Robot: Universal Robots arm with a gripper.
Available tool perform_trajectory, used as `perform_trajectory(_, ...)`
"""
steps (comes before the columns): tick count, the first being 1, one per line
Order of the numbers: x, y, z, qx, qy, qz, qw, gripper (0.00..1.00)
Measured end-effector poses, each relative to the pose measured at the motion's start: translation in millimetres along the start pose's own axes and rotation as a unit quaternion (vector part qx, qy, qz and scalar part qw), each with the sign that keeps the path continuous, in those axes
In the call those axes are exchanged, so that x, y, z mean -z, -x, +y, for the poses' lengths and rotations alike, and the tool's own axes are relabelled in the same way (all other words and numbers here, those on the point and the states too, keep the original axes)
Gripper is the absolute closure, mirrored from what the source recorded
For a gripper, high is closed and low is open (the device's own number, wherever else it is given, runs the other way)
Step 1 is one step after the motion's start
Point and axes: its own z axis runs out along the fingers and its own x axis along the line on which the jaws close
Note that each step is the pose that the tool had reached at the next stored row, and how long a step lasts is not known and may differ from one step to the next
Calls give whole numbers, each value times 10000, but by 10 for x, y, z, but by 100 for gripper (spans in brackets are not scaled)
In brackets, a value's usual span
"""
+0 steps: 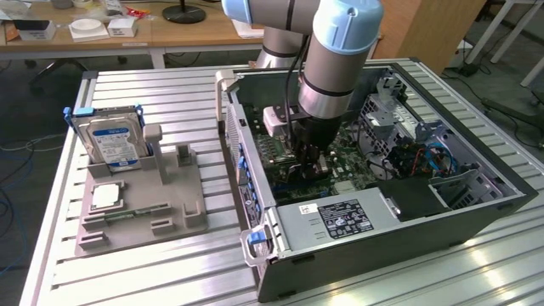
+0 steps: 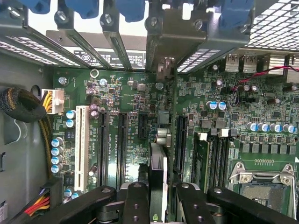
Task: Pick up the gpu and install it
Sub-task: 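Insert the gpu into the slot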
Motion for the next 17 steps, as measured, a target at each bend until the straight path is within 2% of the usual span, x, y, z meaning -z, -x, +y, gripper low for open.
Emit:
perform_trajectory(13, -15, 0, 2, 0, -1, -1, 10000, 73)
perform_trajectory(17, -37, -2, 23, 7, -10, 5, 10000, 73)
